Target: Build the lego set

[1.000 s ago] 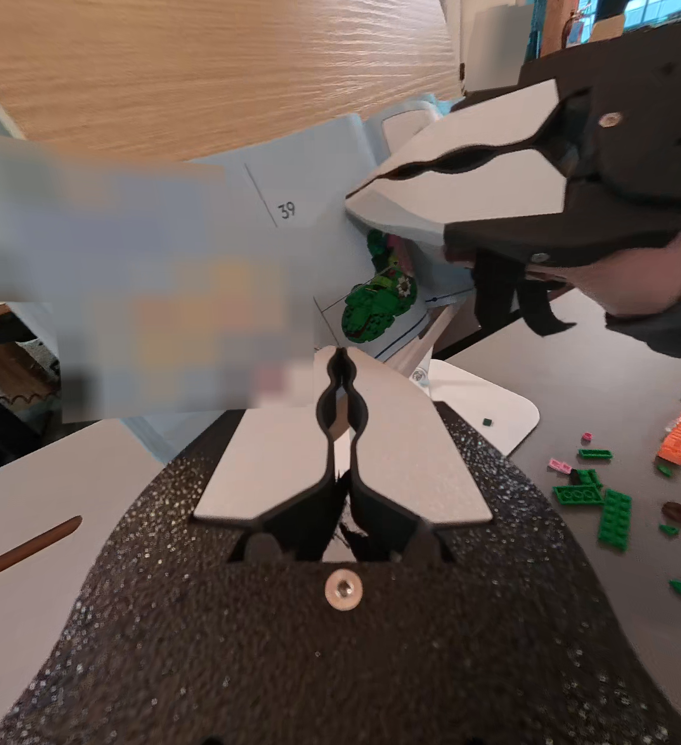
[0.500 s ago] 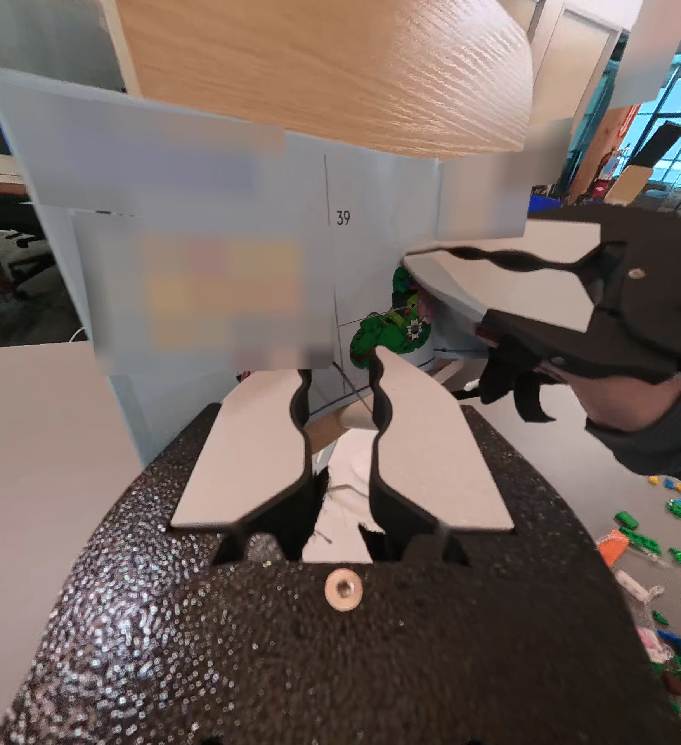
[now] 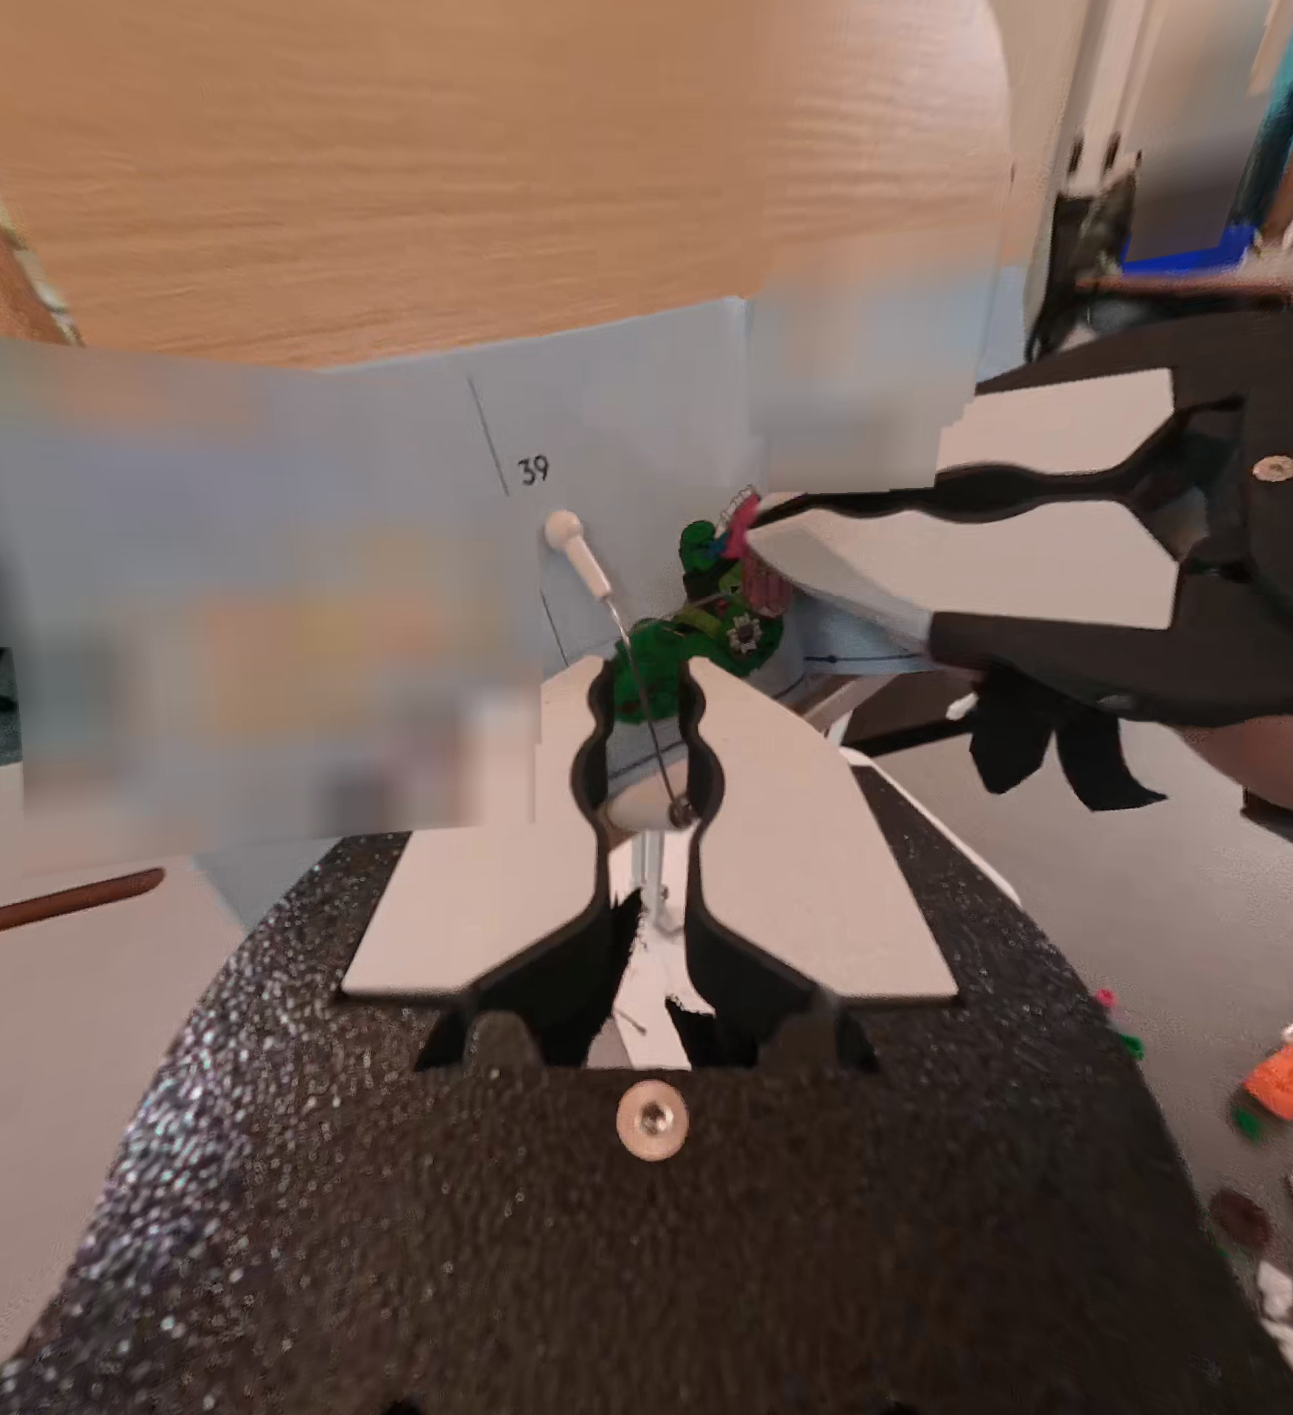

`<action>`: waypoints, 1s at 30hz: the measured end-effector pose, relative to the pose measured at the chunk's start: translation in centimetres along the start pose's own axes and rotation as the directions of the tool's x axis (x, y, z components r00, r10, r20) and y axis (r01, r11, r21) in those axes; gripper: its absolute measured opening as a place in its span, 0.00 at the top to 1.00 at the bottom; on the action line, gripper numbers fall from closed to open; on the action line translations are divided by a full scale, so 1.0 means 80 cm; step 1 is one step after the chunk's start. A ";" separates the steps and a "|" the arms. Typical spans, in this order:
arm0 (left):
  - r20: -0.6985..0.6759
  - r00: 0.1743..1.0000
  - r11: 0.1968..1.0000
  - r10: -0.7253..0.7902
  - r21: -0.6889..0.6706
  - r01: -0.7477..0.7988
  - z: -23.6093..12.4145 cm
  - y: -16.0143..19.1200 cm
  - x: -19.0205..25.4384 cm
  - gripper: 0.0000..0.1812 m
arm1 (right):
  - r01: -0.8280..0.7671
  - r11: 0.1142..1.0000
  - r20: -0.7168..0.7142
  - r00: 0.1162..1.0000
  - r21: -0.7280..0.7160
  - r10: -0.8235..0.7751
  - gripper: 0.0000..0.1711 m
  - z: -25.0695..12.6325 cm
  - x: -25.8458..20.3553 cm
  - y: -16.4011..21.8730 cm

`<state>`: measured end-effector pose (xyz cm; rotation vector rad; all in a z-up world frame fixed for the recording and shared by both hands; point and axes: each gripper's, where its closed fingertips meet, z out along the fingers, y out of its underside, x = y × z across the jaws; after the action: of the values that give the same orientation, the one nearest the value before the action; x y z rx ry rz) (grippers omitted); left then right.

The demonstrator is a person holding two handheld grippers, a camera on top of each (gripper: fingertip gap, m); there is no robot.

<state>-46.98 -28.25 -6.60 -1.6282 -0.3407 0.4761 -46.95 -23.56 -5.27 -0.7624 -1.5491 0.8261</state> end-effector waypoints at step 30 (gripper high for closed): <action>0.159 0.987 0.972 -0.040 0.235 0.001 -0.179 0.135 0.094 0.90 | -0.172 0.969 -0.182 0.962 0.180 0.204 0.95 -0.503 -0.063 0.188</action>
<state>-33.96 -38.23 -17.08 -1.3588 -0.4068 0.6122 -6.03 -15.94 -17.11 -0.8541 -1.2280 0.9734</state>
